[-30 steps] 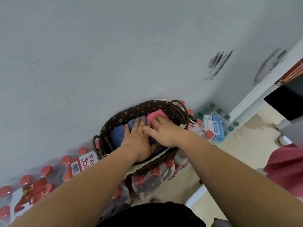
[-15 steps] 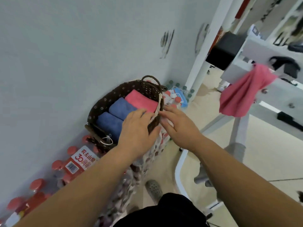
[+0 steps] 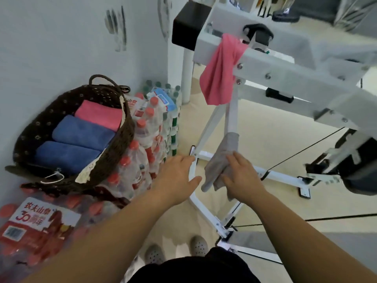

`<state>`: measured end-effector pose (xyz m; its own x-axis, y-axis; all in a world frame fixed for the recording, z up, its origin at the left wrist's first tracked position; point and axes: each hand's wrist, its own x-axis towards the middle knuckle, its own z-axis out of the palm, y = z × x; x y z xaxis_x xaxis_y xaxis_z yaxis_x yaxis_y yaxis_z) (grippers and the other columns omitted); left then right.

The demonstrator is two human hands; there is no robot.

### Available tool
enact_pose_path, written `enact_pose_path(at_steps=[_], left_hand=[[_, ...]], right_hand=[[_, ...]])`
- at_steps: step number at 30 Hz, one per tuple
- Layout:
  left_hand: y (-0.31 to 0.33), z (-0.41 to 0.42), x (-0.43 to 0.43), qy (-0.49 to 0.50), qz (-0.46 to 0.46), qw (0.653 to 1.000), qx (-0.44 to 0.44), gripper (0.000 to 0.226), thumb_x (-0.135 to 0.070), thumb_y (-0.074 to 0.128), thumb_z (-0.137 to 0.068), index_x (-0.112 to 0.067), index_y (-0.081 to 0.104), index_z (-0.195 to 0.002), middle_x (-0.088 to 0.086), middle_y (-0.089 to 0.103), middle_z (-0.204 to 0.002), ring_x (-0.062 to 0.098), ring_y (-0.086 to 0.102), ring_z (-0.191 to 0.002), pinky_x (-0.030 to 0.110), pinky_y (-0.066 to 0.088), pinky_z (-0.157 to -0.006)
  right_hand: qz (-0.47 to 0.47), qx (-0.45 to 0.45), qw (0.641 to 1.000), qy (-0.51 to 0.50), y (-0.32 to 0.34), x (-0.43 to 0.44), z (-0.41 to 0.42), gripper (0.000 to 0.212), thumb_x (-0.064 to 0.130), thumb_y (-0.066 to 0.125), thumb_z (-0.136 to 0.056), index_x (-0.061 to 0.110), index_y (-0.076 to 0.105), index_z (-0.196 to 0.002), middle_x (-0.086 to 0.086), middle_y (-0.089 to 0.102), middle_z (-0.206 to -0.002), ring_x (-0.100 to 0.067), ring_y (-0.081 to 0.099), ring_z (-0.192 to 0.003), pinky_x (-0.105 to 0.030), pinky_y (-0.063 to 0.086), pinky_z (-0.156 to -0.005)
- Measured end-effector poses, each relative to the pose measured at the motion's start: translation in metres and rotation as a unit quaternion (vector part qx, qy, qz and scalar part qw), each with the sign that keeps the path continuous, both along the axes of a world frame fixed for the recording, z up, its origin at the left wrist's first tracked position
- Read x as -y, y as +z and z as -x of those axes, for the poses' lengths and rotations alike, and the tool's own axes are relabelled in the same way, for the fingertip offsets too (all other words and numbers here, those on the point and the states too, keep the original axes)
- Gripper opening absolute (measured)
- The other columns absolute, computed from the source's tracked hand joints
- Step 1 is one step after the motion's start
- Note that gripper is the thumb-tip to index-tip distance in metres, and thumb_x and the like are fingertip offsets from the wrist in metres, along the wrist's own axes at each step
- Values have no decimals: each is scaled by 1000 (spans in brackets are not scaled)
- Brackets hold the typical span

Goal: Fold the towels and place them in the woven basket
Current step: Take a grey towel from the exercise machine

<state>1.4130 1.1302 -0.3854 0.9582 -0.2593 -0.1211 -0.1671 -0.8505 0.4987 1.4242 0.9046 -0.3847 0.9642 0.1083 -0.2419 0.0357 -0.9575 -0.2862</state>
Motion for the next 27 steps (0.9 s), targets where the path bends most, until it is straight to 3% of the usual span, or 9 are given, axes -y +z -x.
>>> enact_pose_path(at_steps=[4,7,11,13,17,21,24,27], left_hand=[[-8,-9,46,-36,1,997,-61,60,-52,52,-94,-24,40,-145,1,45,-144,24,40,-131,37,38,-105],[-19,-14,86,-61,10,995,-81,60,-50,56,-93,-23,39,-144,1,43,-145,23,40,-132,37,39,-105],[-36,-18,124,-68,-3,991,-116,81,-51,59,-91,-26,19,-156,1,9,-166,23,23,-147,37,30,-117],[-44,-21,133,-57,-12,992,-111,81,-47,63,-90,-27,22,-156,4,5,-166,25,24,-147,38,32,-116],[-59,-24,138,-41,-44,997,-39,72,-42,71,-77,-29,42,-141,8,29,-158,29,50,-127,41,47,-100],[-64,-23,150,-23,-80,996,-7,57,-43,74,-73,-24,46,-118,10,42,-143,30,58,-105,43,52,-81],[-67,-25,151,-6,-63,998,13,34,-20,63,-79,-20,45,-108,13,47,-137,33,59,-90,40,49,-69],[-63,-28,148,0,-18,998,54,11,-13,53,-77,-15,49,-87,15,62,-105,34,55,-70,34,36,-58]], right_hand=[[-23,-49,999,-4,-25,53,14,86,47,60,-93,26,10,-159,1,3,-167,-22,13,-151,-38,24,-117],[-47,-37,998,13,-41,79,19,82,50,63,-92,24,22,-157,5,24,-162,-18,35,-142,-31,35,-110],[-72,-6,997,39,-54,85,27,68,47,56,-97,16,34,-153,-1,49,-148,-22,55,-123,-33,46,-94],[-87,39,994,45,-59,85,30,62,47,54,-96,11,46,-146,-4,59,-137,-25,64,-110,-36,53,-84],[-58,105,991,67,-70,89,33,56,47,48,-93,10,60,-133,-5,69,-118,-26,67,-95,-41,56,-78],[-67,117,990,40,-71,90,28,47,43,47,-93,14,67,-125,-2,72,-103,-25,67,-88,-41,55,-75],[-80,130,988,38,-70,92,26,42,42,49,-92,17,69,-120,-1,71,-99,-26,66,-82,-41,55,-70],[-77,130,988,41,-69,90,26,37,40,49,-90,21,70,-114,0,70,-96,-26,64,-79,-38,53,-67]])
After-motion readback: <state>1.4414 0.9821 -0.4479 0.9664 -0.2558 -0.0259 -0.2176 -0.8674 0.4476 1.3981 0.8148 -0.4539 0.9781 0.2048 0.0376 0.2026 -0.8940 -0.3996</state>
